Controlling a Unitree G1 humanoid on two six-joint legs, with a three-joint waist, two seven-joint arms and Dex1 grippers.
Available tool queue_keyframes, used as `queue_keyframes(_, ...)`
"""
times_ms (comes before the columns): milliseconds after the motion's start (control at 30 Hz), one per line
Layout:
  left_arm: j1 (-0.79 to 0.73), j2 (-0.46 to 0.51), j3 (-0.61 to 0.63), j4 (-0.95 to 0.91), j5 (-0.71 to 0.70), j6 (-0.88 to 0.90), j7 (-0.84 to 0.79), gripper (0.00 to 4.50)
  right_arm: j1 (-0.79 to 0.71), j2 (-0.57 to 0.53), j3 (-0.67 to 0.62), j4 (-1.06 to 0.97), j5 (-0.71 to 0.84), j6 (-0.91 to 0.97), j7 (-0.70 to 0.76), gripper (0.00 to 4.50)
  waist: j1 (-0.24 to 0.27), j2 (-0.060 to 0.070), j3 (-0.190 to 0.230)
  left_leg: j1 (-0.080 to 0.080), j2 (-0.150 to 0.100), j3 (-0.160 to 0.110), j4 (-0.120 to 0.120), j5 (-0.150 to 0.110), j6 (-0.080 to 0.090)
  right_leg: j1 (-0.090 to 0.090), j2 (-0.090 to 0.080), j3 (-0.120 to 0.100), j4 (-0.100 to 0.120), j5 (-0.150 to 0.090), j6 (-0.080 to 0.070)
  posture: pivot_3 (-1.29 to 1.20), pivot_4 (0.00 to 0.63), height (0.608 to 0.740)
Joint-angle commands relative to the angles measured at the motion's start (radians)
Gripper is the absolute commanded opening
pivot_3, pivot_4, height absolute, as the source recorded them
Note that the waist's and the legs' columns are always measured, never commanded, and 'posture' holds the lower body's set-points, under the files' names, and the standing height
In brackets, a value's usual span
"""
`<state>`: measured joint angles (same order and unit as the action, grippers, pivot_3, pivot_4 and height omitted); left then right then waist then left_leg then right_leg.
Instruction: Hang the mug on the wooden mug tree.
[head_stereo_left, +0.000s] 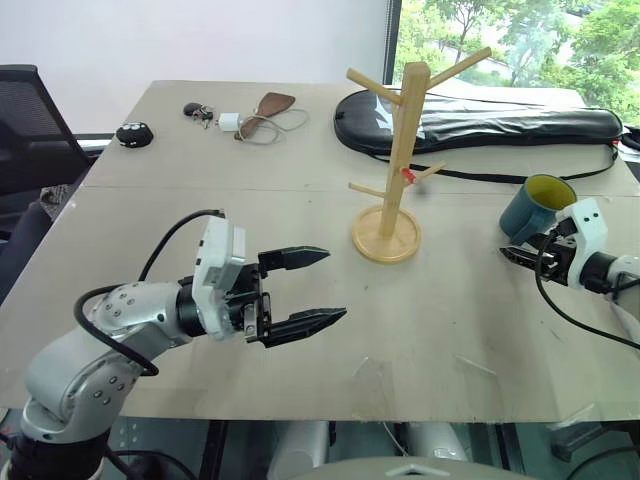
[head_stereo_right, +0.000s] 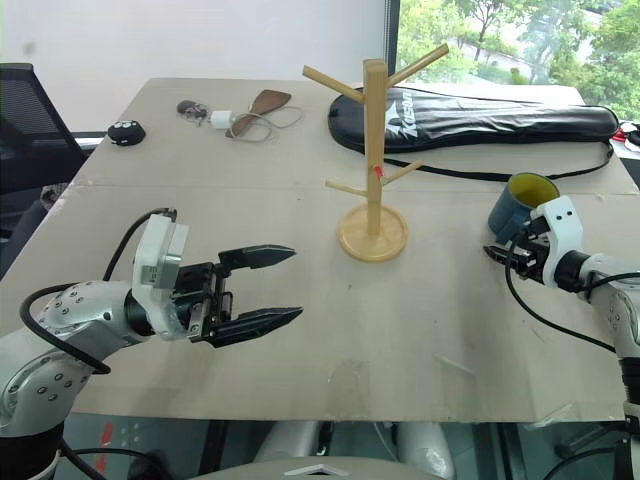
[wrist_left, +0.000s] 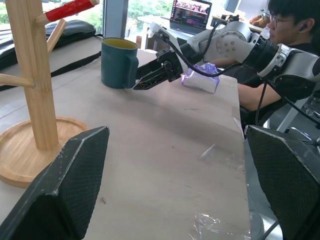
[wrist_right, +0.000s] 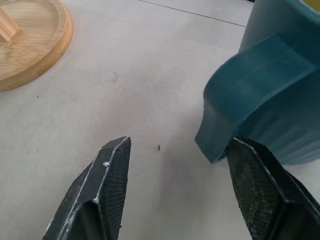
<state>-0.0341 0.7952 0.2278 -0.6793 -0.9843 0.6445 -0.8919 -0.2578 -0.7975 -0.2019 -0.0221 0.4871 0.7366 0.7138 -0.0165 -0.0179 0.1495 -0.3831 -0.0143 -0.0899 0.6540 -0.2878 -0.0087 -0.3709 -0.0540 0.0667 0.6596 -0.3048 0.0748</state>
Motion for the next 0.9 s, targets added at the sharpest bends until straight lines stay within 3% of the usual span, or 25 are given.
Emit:
queue_keyframes(33,0.007,0.012,0.039,-0.028,-0.006,-0.025,-0.006,4.5,-0.021,0.003,-0.021,-0.035,-0.004,-0.016,-0.006,2.92,0.0,0.0,0.0,0.0,0.0,0.0,0.0,0.0,0.0,0.0,0.0,0.0,0.0,0.0,0.0,0.0,0.15,0.738)
queue_keyframes(133,0.013,0.015,0.044,-0.027,-0.004,-0.03,-0.007,4.5,-0.029,0.023,-0.02,-0.032,-0.012,-0.031,-0.021,2.92,0.0,0.0,0.0,0.0,0.0,0.0,0.0,0.0,0.0,0.0,0.0,0.0,0.0,0.0,0.0,0.0,0.15,0.738)
queue_keyframes(233,0.023,0.018,0.05,-0.029,-0.004,-0.035,-0.008,4.5,-0.039,0.035,-0.019,-0.029,-0.018,-0.037,-0.028,2.13,0.0,0.0,0.0,0.0,0.0,0.0,0.0,0.0,0.0,0.0,0.0,0.0,0.0,0.0,0.0,0.0,0.15,0.738)
queue_keyframes(267,0.026,0.018,0.051,-0.028,-0.003,-0.036,-0.008,4.5,-0.043,0.038,-0.018,-0.025,-0.021,-0.038,-0.03,1.45,0.0,0.0,0.0,0.0,0.0,0.0,0.0,0.0,0.0,0.0,0.0,0.0,0.0,0.0,0.0,0.0,0.15,0.738)
queue_keyframes(300,0.03,0.017,0.053,-0.027,-0.004,-0.036,-0.006,4.5,-0.046,0.041,-0.017,-0.021,-0.023,-0.041,-0.032,1.45,0.0,0.0,0.0,0.0,0.0,0.0,0.0,0.0,0.0,0.0,0.0,0.0,0.0,0.0,0.0,0.0,0.15,0.738)
queue_keyframes(333,0.034,0.016,0.055,-0.025,-0.005,-0.036,-0.006,4.5,-0.05,0.045,-0.016,-0.016,-0.026,-0.044,-0.035,0.72,0.0,0.0,0.0,0.0,0.0,0.0,0.0,0.0,0.0,0.0,0.0,0.0,0.0,0.0,0.0,0.0,0.15,0.738)
queue_keyframes(433,0.05,0.007,0.064,-0.021,-0.016,-0.04,-0.009,4.5,-0.058,0.054,-0.014,-0.008,-0.034,-0.055,-0.038,0.04,0.0,0.0,0.0,0.0,0.0,0.0,0.0,0.0,0.0,0.0,0.0,0.0,0.0,0.0,0.0,0.0,0.15,0.738)
queue_keyframes(700,0.091,0.005,0.081,-0.02,-0.012,-0.06,-0.034,4.5,-0.045,0.062,-0.038,-0.073,-0.021,-0.046,-0.037,0.04,0.001,0.0,0.0,0.0,0.0,0.0,0.0,0.0,0.0,0.0,0.0,0.0,0.0,0.0,0.0,0.0,0.15,0.738)
queue_keyframes(900,0.096,0.007,0.086,-0.017,-0.002,-0.076,-0.041,4.5,0.02,0.009,-0.152,-0.441,0.212,0.196,-0.05,0.04,0.002,0.001,0.001,-0.001,0.0,0.0,0.0,-0.001,0.002,-0.001,0.0,0.0,0.0,0.0,0.0,0.0,0.15,0.738)
